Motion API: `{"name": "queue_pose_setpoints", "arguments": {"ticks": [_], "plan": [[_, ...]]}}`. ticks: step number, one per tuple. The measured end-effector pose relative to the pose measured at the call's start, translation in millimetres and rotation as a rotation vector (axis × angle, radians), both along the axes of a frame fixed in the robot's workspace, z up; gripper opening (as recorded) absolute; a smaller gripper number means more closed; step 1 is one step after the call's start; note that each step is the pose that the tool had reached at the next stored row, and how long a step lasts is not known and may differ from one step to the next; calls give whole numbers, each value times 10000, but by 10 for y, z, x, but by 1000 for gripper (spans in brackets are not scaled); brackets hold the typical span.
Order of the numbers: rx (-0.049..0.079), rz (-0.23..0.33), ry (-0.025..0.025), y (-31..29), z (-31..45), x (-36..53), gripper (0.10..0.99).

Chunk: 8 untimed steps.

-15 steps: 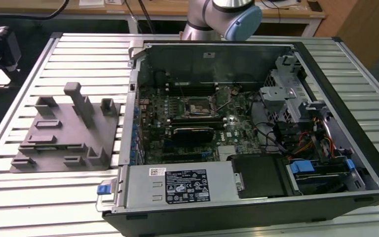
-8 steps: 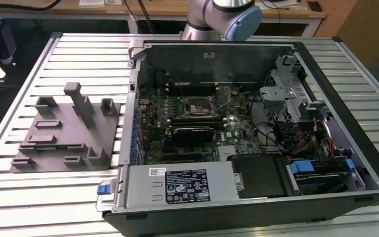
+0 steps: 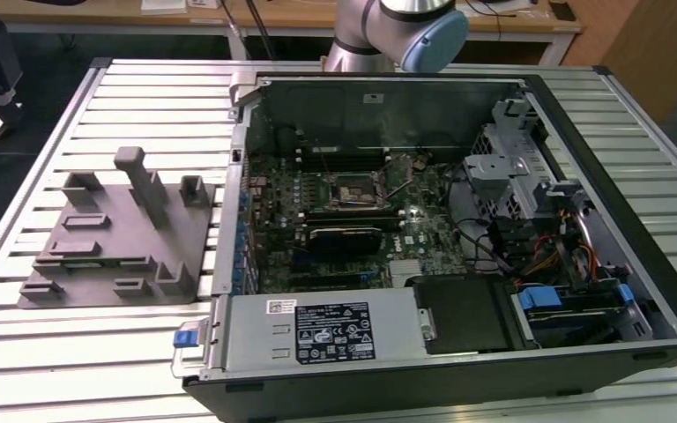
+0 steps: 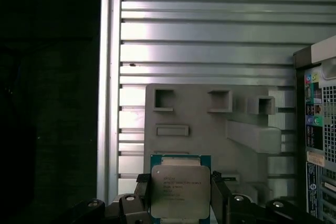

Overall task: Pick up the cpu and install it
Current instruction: 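Pick up the cpu and move it towards the insertion slot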

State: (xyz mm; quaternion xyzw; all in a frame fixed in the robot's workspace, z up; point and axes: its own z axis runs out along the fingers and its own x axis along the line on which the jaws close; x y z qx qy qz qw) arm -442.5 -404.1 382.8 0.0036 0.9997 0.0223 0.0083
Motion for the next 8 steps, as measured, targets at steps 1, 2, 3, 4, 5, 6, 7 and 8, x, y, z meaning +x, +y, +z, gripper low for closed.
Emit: {"name": "queue_pose_setpoints", "arguments": {"ticks": [1, 2, 3, 4, 5, 6, 7, 8], "plan": [[1, 1, -1, 0, 2, 0, 545], [1, 0, -1, 0, 2, 0, 545], [1, 0, -1, 0, 2, 0, 545], [0, 0, 0, 0, 3, 0, 545], [0, 0, 0, 0, 3, 0, 545], [0, 1, 1, 0, 4, 0, 545], [0, 1, 1, 0, 4, 1, 545], [-1, 0, 3, 1, 5, 4, 545]]}}
